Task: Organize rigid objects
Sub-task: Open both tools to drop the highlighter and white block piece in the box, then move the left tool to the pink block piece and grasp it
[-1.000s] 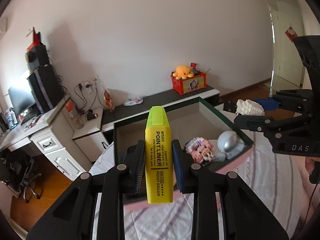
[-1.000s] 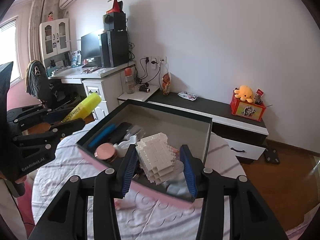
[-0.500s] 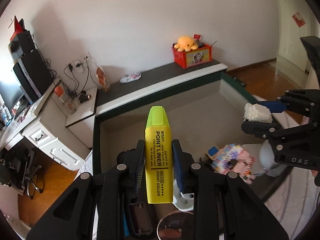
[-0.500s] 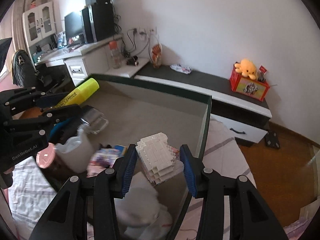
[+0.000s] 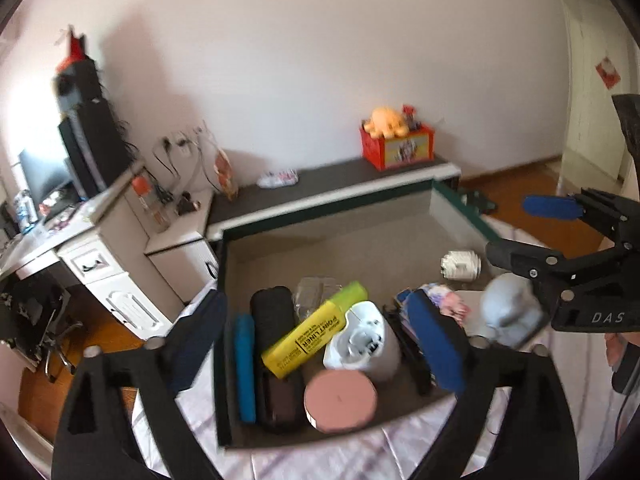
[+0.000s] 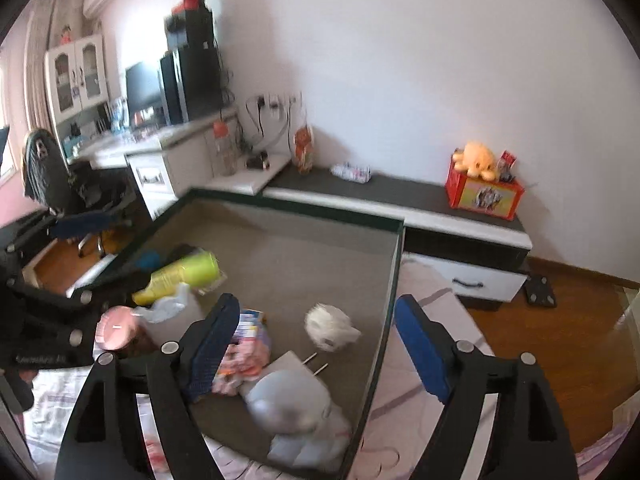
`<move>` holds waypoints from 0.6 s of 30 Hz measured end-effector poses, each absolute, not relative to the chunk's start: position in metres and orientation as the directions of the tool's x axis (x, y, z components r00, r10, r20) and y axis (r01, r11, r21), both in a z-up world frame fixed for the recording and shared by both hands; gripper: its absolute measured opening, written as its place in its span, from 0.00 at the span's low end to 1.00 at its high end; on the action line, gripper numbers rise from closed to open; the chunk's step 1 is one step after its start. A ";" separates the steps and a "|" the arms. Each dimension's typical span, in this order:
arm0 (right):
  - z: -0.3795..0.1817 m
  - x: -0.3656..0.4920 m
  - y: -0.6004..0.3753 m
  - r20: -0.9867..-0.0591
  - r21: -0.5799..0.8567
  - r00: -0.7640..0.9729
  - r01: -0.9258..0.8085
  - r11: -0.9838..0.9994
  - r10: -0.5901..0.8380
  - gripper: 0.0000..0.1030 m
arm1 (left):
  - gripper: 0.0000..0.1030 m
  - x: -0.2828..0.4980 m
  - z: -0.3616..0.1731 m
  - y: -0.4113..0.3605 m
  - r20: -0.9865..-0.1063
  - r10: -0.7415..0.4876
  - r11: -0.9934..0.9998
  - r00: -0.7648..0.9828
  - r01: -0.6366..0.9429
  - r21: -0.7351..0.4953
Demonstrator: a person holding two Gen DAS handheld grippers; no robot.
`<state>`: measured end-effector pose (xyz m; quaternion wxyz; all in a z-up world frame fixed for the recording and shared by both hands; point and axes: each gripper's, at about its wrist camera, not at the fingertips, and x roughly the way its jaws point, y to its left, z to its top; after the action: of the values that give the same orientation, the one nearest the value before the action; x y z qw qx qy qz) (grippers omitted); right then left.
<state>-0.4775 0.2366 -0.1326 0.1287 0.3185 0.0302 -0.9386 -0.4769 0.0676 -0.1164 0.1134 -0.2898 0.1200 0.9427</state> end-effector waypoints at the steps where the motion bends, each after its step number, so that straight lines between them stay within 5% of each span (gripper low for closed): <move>1: -0.127 -0.470 0.237 -0.594 0.029 -0.772 0.259 -0.965 -0.225 0.79 | 1.00 -0.467 -0.113 0.066 -0.555 0.141 -0.947 -0.820 -0.274 0.165; 4: -0.111 -0.436 0.239 -0.549 0.022 -0.808 0.245 -0.969 -0.217 0.89 | 1.00 -0.433 -0.103 0.064 -0.520 0.147 -0.951 -0.841 -0.265 0.159; 5: -0.107 -0.419 0.239 -0.533 0.011 -0.821 0.236 -0.972 -0.206 1.00 | 1.00 -0.423 -0.101 0.063 -0.514 0.154 -0.951 -0.844 -0.267 0.154; 18: -0.103 -0.307 0.265 -0.465 0.034 -0.872 0.154 -0.987 -0.153 1.00 | 1.00 -0.330 -0.113 0.083 -0.524 0.146 -0.949 -0.839 -0.268 0.165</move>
<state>-0.3066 0.2654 -0.1031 0.0793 0.2401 0.0020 -0.9675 -0.3298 0.0828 -0.1125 0.1087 -0.2622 0.1166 0.9518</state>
